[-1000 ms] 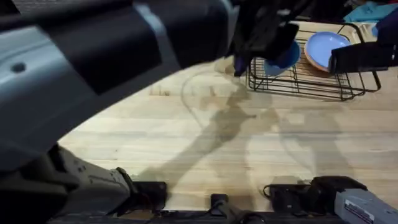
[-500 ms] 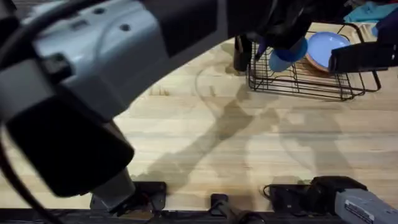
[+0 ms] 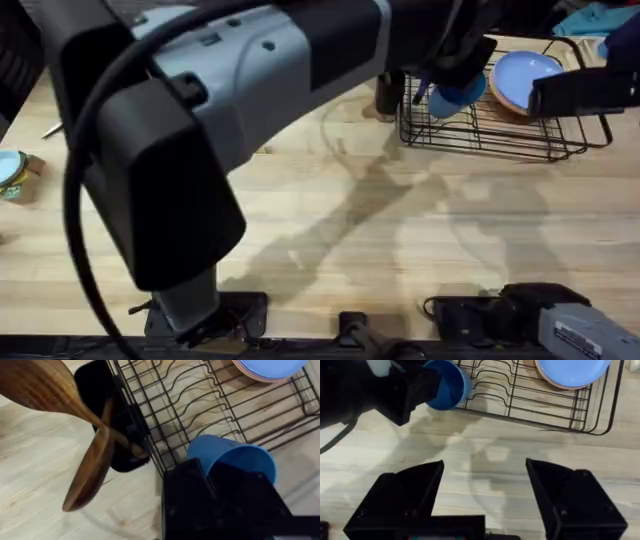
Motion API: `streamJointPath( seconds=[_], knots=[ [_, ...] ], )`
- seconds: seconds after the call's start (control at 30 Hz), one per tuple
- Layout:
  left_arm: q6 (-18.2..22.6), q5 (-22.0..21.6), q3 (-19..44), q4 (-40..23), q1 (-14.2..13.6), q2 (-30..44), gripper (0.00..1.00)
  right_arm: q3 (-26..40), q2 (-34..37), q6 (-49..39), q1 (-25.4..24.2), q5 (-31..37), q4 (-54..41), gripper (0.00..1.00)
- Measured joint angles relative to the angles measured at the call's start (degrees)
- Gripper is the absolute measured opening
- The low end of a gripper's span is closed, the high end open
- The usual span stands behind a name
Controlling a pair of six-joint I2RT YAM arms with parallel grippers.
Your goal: Pick up the cup on the table and put them onto the rack.
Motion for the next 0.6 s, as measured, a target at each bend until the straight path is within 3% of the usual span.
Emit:
streamJointPath(
  seconds=[0.6],
  knots=[
    [0.20, -2.36, 0.01, 1.15, 2.09, 3.03, 0.042, 0.00, -0.31, -0.15, 0.00, 0.00, -7.39, 0.992]
  ],
)
